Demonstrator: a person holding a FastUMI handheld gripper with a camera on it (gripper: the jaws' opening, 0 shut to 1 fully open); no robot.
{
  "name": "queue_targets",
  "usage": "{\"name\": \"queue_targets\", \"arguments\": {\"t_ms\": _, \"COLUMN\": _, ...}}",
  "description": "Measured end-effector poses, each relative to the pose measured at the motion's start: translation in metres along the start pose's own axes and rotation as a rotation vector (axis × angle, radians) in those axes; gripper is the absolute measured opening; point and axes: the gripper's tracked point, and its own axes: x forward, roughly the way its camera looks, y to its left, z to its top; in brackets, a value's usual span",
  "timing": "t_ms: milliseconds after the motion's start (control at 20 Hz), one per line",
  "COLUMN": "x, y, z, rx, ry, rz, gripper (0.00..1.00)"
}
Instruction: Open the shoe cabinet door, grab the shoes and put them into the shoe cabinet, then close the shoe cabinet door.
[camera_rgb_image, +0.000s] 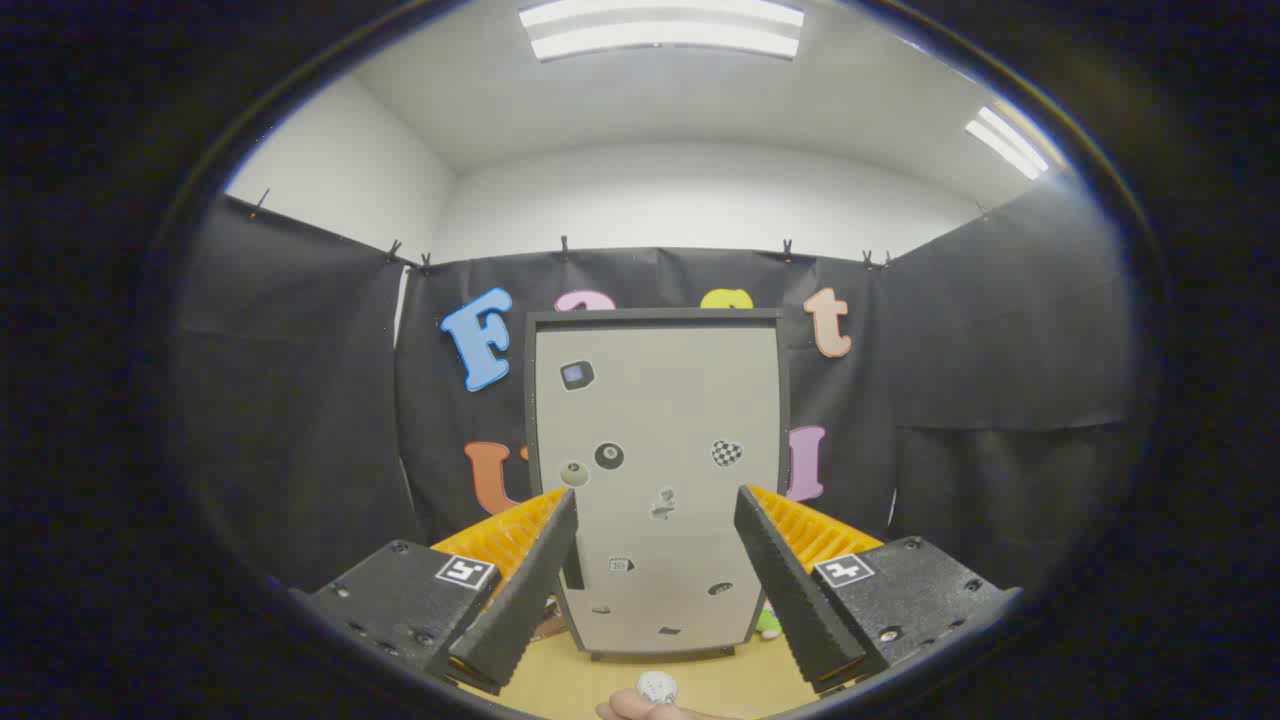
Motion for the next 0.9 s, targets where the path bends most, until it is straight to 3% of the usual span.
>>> {"name": "queue_targets", "arguments": {"t_ms": 900, "x": 0.102, "y": 0.03, "z": -0.075, "rx": -0.036, "ry": 0.124, "rz": 0.079, "gripper": 1.0}}
